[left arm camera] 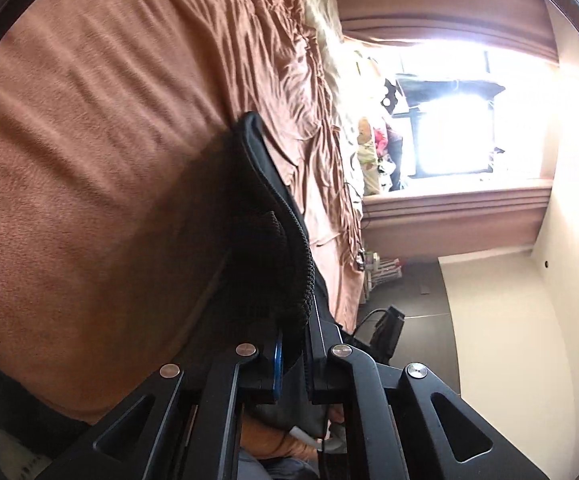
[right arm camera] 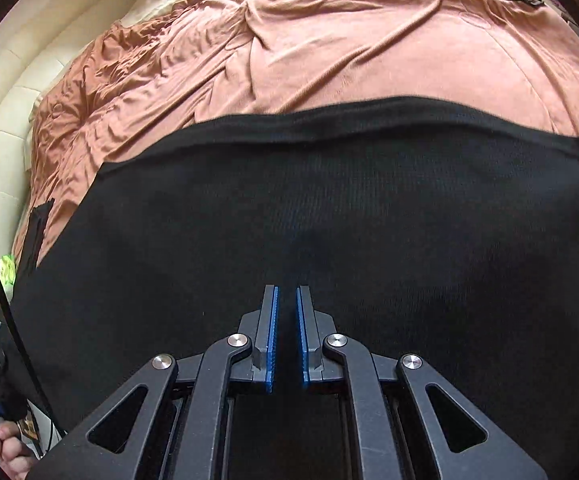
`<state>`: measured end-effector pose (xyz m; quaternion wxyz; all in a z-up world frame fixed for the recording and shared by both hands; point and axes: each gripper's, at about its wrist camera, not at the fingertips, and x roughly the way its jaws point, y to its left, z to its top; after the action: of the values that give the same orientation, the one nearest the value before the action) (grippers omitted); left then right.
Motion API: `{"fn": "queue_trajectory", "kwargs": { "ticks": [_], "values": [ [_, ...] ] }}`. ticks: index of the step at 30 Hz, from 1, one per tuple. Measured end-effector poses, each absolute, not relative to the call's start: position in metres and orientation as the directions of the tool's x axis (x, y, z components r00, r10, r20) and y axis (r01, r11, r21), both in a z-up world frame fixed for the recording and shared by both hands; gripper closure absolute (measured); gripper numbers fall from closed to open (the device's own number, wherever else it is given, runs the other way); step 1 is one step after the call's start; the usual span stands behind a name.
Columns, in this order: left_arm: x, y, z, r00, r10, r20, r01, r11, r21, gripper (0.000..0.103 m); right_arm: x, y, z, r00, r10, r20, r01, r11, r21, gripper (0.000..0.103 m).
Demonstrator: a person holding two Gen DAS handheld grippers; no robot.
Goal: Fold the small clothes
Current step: 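Raise the held edge with both grippers and fold it over the shirt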
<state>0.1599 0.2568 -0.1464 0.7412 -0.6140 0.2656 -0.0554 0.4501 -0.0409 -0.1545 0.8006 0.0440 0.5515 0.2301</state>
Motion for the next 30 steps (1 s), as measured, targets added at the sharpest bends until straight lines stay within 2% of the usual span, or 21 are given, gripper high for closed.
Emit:
{"fn": "queue_trajectory", "kwargs": {
  "ticks": [13, 25, 30],
  "values": [
    [0.207, 0.229, -0.090, 0.843, -0.490, -0.221, -0.099, 0.263, -0.960, 0.096, 0.406, -0.044, -0.160, 0.170, 0.453, -0.875, -0.345, 0.859, 0.378, 0.097],
    [0.232, 0.193, -0.052, 0.805, -0.549, -0.226, -0.037, 0.333, -0.942, 0.096, 0.382, -0.037, -0.168, 0.126, 0.476, -0.870, -0.382, 0.833, 0.400, 0.097],
    [0.247, 0.173, -0.037, 0.778, -0.580, -0.243, -0.016, 0.368, -0.930, 0.096, 0.375, -0.056, -0.154, 0.175, 0.492, -0.853, -0.368, 0.836, 0.407, 0.097]
  ]
}}
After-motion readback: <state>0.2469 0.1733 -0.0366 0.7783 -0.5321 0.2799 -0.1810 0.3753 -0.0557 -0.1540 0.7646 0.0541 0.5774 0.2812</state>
